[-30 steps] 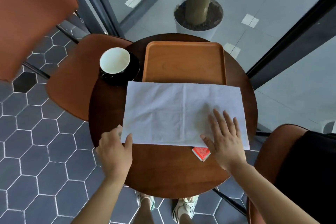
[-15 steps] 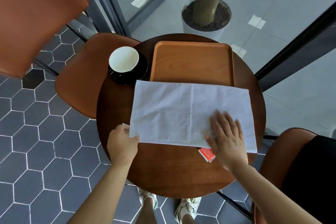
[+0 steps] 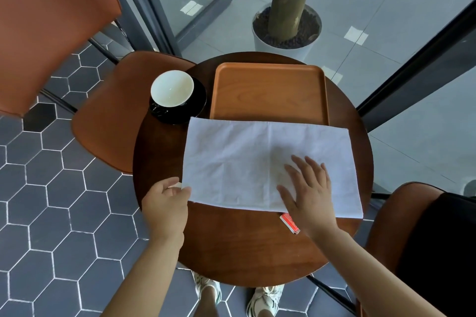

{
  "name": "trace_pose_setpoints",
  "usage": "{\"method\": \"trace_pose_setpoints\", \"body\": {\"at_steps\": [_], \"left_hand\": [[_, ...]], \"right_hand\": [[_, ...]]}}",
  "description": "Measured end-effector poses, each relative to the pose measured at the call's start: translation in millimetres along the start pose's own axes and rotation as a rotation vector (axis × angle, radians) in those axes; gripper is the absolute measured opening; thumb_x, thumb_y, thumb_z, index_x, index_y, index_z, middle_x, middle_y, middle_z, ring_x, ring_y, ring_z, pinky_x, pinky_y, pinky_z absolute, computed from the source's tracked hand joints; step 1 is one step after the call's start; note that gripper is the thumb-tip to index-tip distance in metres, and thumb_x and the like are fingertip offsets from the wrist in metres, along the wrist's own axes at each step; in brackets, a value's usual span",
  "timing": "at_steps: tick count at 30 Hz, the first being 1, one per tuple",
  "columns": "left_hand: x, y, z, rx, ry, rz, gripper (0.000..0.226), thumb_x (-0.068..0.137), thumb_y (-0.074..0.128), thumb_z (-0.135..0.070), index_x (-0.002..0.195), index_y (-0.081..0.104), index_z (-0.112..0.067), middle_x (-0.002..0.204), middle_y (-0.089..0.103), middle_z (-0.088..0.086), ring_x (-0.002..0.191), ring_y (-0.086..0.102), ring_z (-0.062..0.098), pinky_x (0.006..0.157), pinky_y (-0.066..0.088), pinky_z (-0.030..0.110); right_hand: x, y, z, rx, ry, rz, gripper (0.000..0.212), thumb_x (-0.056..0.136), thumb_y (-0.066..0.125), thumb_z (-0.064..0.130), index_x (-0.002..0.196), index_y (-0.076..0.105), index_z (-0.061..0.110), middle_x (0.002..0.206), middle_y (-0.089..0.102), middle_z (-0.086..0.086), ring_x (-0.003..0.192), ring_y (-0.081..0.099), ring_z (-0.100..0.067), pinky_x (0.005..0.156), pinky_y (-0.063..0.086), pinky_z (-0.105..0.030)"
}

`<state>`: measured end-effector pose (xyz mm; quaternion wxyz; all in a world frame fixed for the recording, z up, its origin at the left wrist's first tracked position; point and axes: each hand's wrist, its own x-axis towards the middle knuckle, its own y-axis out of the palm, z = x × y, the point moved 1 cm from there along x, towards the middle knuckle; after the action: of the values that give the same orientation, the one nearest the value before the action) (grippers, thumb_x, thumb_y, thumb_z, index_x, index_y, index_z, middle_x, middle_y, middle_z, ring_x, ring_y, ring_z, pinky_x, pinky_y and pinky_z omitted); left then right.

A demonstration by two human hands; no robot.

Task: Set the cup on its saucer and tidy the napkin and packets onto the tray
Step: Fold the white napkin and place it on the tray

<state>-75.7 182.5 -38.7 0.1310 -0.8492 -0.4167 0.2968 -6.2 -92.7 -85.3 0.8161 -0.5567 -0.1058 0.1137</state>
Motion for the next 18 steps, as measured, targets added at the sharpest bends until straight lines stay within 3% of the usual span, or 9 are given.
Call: {"method": "trace_pose_setpoints", "body": {"at_steps": [3,5,7,9,11,14,18], "left_hand": [[-16,4,-22,0.059,0.190,-0.004,0.031,0.078,0.075,-0.006,0.090,0.064,-0.033,0.075,0.067,-0.009,0.066,0.065,-0.001,0.057,0.053,0.018],[-27,9,-34,0.122,0.331,0.003,0.031,0.077,0.073,-0.004,0.090,0.063,-0.030,0.075,0.065,-0.009,0.068,0.063,0.002,0.055,0.045,0.009],[-35,14,-43,0.221,0.460,0.007,0.028,0.077,0.072,-0.004,0.089,0.063,-0.027,0.077,0.063,-0.008,0.071,0.062,0.006,0.060,0.044,0.015],[-43,20,-47,0.271,0.552,0.020,0.025,0.078,0.071,-0.001,0.089,0.064,-0.022,0.079,0.063,-0.006,0.072,0.061,0.011,0.062,0.049,0.024],[-51,26,-49,0.297,0.643,0.043,0.023,0.079,0.072,0.001,0.091,0.064,-0.016,0.082,0.062,-0.005,0.072,0.059,0.014,0.063,0.052,0.031],[-60,34,-50,0.339,0.725,0.070,0.020,0.080,0.075,0.000,0.091,0.064,-0.013,0.084,0.062,-0.003,0.071,0.058,0.014,0.062,0.054,0.033],[-69,43,-50,0.354,0.792,0.114,0.021,0.078,0.076,0.004,0.091,0.065,-0.009,0.084,0.063,0.001,0.071,0.060,0.017,0.061,0.050,0.027]], "right_hand": [[24,-9,41,0.279,0.036,0.001,0.035,0.096,0.057,0.038,0.126,0.063,0.021,0.137,0.057,0.004,0.129,0.046,-0.020,0.107,0.042,-0.039],[49,-17,68,0.574,0.200,0.109,0.029,0.095,0.061,0.036,0.120,0.066,0.021,0.124,0.065,0.006,0.112,0.059,-0.015,0.095,0.051,-0.034],[78,-24,92,0.900,0.415,0.322,0.029,0.094,0.061,0.043,0.112,0.067,0.021,0.111,0.069,0.003,0.100,0.067,-0.017,0.087,0.058,-0.037],[103,-29,110,1.038,0.505,0.504,0.039,0.090,0.059,0.056,0.106,0.066,0.020,0.099,0.072,-0.002,0.088,0.071,-0.021,0.076,0.063,-0.038],[123,-29,122,0.908,0.445,0.563,0.056,0.081,0.060,0.068,0.100,0.068,0.016,0.088,0.074,-0.002,0.075,0.073,-0.018,0.066,0.064,-0.036],[147,-25,136,0.530,0.280,0.537,0.073,0.068,0.065,0.076,0.089,0.072,0.007,0.067,0.073,-0.003,0.055,0.071,-0.016,0.061,0.063,-0.036],[161,-21,133,0.260,0.185,0.521,0.056,0.063,0.076,0.066,0.087,0.063,0.016,0.065,0.068,0.001,0.043,0.066,-0.015,0.050,0.060,-0.032]]}}
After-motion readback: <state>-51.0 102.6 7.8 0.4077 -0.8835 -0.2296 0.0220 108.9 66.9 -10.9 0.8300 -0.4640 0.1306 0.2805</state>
